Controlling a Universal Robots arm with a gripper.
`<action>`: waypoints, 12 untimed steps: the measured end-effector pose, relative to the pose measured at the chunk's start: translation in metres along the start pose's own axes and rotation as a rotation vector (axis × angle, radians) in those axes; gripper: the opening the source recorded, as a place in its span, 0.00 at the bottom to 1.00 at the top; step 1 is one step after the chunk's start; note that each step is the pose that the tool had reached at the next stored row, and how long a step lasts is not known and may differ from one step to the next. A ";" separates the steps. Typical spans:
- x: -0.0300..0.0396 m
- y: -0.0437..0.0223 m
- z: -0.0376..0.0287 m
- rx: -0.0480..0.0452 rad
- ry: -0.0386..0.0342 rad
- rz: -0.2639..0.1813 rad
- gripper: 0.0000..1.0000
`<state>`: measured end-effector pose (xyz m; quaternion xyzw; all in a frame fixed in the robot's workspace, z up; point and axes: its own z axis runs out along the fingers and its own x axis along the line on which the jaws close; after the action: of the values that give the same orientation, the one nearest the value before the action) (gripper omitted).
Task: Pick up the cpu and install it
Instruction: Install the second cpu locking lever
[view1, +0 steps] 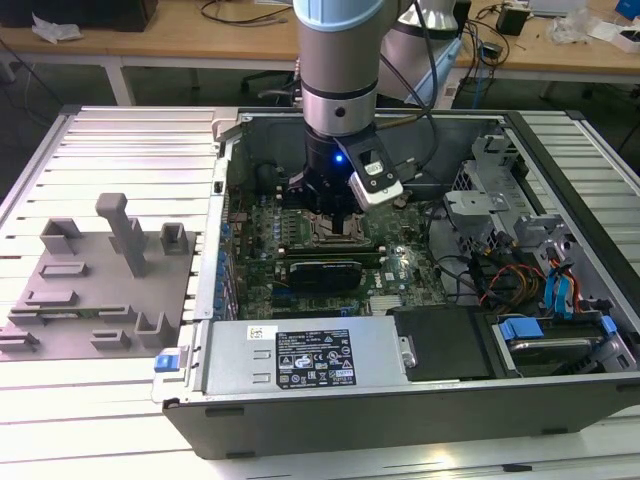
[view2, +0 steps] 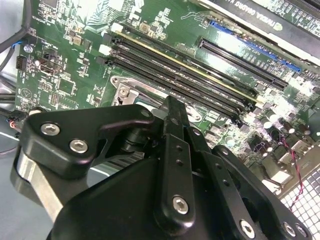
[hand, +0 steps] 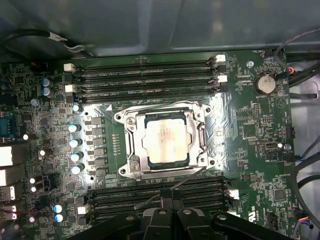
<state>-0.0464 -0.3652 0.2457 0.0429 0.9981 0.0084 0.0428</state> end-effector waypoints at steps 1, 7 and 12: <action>0.0003 0.0000 0.0005 -0.0001 -0.0001 0.000 0.11; 0.0017 -0.0001 0.0027 -0.0001 0.0000 0.000 0.11; 0.0027 -0.0002 0.0036 -0.0002 -0.0001 0.000 0.11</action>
<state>-0.0488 -0.3651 0.2419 0.0430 0.9981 0.0085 0.0429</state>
